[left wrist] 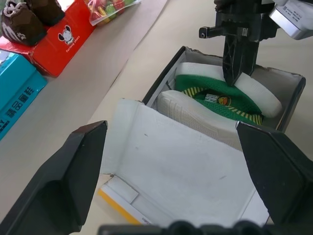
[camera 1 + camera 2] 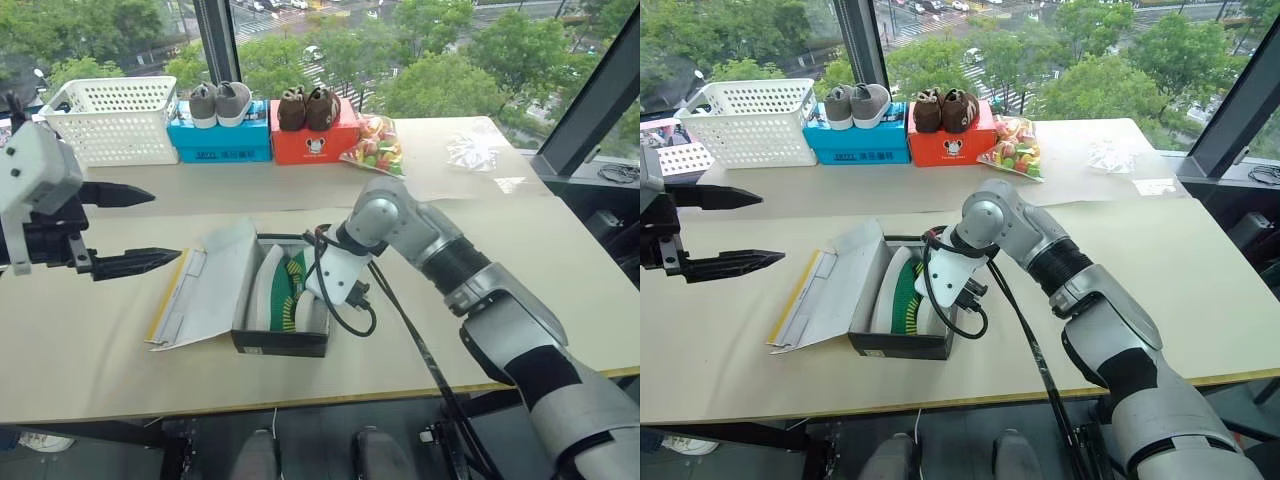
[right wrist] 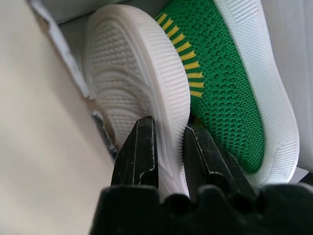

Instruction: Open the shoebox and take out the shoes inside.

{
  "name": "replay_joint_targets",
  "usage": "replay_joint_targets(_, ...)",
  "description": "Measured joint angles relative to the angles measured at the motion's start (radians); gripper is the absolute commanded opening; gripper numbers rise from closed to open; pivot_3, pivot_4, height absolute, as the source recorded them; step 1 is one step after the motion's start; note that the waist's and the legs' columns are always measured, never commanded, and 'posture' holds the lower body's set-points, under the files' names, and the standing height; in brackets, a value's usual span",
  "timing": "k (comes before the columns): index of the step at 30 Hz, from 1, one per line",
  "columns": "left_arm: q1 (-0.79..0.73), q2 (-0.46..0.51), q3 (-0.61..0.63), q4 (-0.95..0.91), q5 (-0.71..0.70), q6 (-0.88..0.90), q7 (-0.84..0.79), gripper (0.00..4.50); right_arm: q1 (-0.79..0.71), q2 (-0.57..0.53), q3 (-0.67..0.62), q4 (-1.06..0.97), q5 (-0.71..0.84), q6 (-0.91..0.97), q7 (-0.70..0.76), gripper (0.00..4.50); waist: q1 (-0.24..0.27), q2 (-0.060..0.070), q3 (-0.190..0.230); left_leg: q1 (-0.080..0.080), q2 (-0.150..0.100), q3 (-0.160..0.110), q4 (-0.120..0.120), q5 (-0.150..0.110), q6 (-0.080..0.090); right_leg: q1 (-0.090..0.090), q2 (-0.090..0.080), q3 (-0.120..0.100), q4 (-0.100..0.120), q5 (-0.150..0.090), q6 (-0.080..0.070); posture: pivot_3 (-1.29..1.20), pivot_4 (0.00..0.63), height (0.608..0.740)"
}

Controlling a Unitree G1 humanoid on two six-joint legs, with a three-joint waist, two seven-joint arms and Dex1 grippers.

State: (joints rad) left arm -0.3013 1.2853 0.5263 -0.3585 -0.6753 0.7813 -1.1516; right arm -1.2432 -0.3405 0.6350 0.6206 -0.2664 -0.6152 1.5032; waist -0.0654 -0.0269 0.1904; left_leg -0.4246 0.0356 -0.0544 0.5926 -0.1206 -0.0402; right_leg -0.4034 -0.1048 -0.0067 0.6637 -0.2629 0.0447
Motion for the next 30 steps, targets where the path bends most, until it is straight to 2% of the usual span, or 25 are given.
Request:
replay_joint_targets(9, -0.022, 0.000, -0.039, 0.008, 0.000, -0.015, 0.004, 4.50, 0.001, 0.038, -0.011, 0.016, 0.042, -0.007, 0.017, 0.40, -0.002, 0.000, 0.000, 0.000, 0.011, 0.002, 0.000, -0.003, -0.004, -0.002, 0.012, 0.002, -0.001, 0.000, -0.005, 0.00, 0.150, 0.740)
replay_joint_targets(13, -0.027, -0.001, -0.039, 0.029, 0.004, -0.018, 0.004, 4.50, -0.023, 0.088, -0.022, 0.153, 0.035, -0.020, -0.052, 0.40, -0.005, 0.000, 0.000, 0.002, 0.014, 0.003, -0.001, -0.003, -0.005, -0.003, 0.015, 0.003, 0.001, 0.000, -0.008, 0.00, 0.150, 0.740)
replay_joint_targets(23, -0.027, -0.004, -0.039, 0.042, 0.005, -0.019, 0.004, 4.50, -0.090, 0.133, -0.101, 0.311, 0.088, 0.072, -0.030, 0.40, -0.002, 0.000, 0.000, 0.002, 0.014, 0.003, -0.001, -0.003, -0.005, -0.003, 0.015, 0.004, 0.000, 0.000, -0.009, 0.00, 0.150, 0.740)
replay_joint_targets(30, -0.022, -0.004, -0.042, 0.049, 0.012, -0.030, 0.003, 4.50, -0.094, 0.101, -0.106, 0.211, 0.086, 0.034, -0.039, 0.40, -0.001, 0.000, 0.001, -0.002, 0.014, 0.005, -0.001, -0.004, -0.006, -0.008, 0.015, 0.005, 0.001, 0.001, -0.009, 0.00, 0.150, 0.740)
